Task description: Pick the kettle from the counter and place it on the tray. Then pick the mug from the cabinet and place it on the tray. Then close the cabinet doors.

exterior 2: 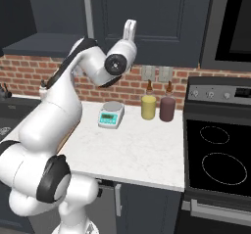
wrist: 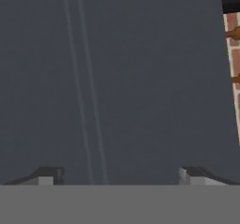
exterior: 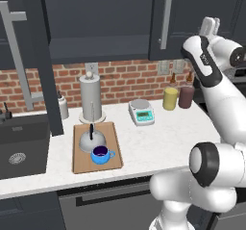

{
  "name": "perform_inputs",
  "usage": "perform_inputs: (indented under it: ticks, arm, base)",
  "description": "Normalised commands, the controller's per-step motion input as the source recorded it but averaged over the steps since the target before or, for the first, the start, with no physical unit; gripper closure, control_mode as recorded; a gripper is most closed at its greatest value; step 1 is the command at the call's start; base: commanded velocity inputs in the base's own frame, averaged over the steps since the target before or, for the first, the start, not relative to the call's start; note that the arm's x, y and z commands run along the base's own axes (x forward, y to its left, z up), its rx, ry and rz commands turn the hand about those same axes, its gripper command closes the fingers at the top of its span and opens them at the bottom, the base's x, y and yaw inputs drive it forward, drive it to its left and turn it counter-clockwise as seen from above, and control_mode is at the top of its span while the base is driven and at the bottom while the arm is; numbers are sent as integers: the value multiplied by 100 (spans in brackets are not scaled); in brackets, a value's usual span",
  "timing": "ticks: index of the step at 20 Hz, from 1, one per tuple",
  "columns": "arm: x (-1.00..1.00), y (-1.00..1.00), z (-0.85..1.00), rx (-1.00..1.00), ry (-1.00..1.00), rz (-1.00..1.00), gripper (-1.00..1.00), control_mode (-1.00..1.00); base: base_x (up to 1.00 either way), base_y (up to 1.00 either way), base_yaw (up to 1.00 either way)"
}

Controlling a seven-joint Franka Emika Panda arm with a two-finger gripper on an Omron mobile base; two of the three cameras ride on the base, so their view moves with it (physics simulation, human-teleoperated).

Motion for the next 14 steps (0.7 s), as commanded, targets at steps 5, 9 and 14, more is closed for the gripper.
perform_inputs:
  ticks: [5, 9, 14]
  arm:
    - [-100, 0, 14, -2, 0, -9, -100, -100]
    - [-100, 0, 23, -8, 5, -4, -100, -100]
    - [-93, 4, 25, -16, 16, 0, -100, -100]
  base:
    - [0, 0, 0]
    - [0, 0, 0]
    - [0, 0, 0]
